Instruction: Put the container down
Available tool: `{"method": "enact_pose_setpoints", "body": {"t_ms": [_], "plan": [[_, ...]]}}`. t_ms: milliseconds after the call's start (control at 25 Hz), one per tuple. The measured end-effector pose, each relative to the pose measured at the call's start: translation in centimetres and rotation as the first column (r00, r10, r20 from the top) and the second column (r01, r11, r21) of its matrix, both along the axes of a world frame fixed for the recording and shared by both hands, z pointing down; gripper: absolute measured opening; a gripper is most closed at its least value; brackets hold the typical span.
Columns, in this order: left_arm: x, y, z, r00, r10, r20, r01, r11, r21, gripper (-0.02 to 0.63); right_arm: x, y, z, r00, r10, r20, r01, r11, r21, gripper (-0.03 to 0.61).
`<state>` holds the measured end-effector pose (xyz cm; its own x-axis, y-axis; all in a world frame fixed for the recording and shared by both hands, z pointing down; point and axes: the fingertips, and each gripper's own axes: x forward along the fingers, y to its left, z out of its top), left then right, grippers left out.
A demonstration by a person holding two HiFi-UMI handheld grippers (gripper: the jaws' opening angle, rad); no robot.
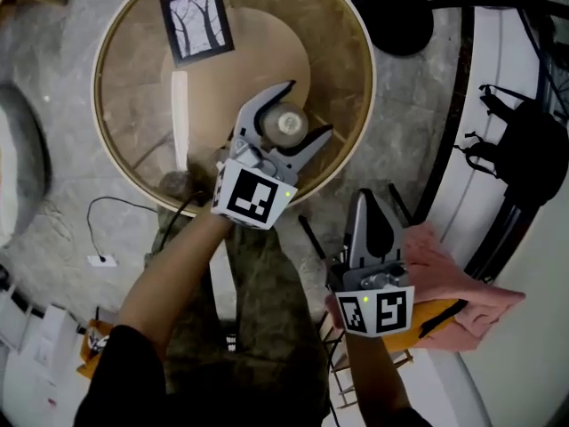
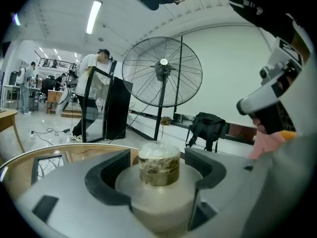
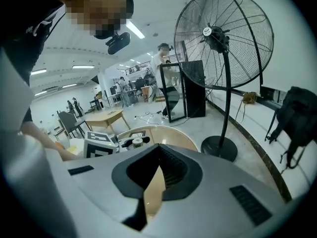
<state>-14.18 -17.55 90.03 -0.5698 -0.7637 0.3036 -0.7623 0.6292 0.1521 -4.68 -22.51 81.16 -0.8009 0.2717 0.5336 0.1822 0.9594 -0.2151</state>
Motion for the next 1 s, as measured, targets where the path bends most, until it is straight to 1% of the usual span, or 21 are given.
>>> {"method": "enact_pose_setpoints", "body": {"t_ms": [80,200,280,400,480,560,640,760,840,920,1000], "plan": [[-0.1,-0.5,1.5,1.0,-0.006,0.012,0.006,1.0,-0.012,0.348,0.4,0.1,0.8,1.0,-0.025,-0.003,0.025,0.999,-0.036,0.021],[0.0,-1.3,3.4,1.0,-0.003,0.005,0.004,0.999,-0.039,0.348,1.2,0.3,1.1,0.999,-0.038,0.005,0.038,0.994,-0.106,0.021],[0.1,-1.7,4.3,1.0,0.001,-0.005,-0.001,0.998,-0.055,0.348,1.9,0.5,1.4,0.999,-0.037,-0.001,0.036,0.992,-0.123,0.021],[0.1,-2.1,5.2,1.0,0.005,0.0,-0.005,0.997,-0.083,0.348,2.6,0.8,1.9,0.998,-0.063,-0.008,0.062,0.992,-0.109,0.021],[0.4,-2.2,5.6,1.0,0.01,0.003,-0.009,0.995,-0.104,0.348,3.0,0.7,2.1,0.995,-0.099,-0.002,0.098,0.993,-0.065,0.021],[0.7,-2.4,6.0,1.0,0.02,0.005,-0.019,0.993,-0.113,0.348,3.4,0.3,2.5,0.994,-0.112,-0.001,0.112,0.993,-0.036,0.021],[0.7,-2.4,6.2,1.0,0.02,0.012,-0.018,0.992,-0.122,0.348,3.6,0.1,2.9,0.994,-0.113,0.003,0.113,0.993,-0.033,0.021],[0.3,-2.0,6.4,1.0,-0.025,0.009,0.026,0.992,-0.125,0.348,3.7,-0.2,3.5,0.995,-0.104,0.0,0.104,0.994,-0.038,0.021],[0.3,-1.9,6.4,0.999,-0.037,0.027,0.04,0.991,-0.131,0.348,3.8,-0.4,3.7,0.996,-0.09,-0.012,0.09,0.995,-0.042,0.021],[0.8,-1.9,6.5,0.998,-0.032,0.05,0.038,0.989,-0.143,0.347,3.8,-0.4,3.5,0.997,-0.083,-0.01,0.082,0.996,-0.041,0.021],[1.5,-1.9,6.7,0.998,-0.003,0.068,0.015,0.985,-0.174,0.348,3.6,-0.1,3.1,0.996,-0.085,0.004,0.085,0.996,-0.039,0.021]]}}
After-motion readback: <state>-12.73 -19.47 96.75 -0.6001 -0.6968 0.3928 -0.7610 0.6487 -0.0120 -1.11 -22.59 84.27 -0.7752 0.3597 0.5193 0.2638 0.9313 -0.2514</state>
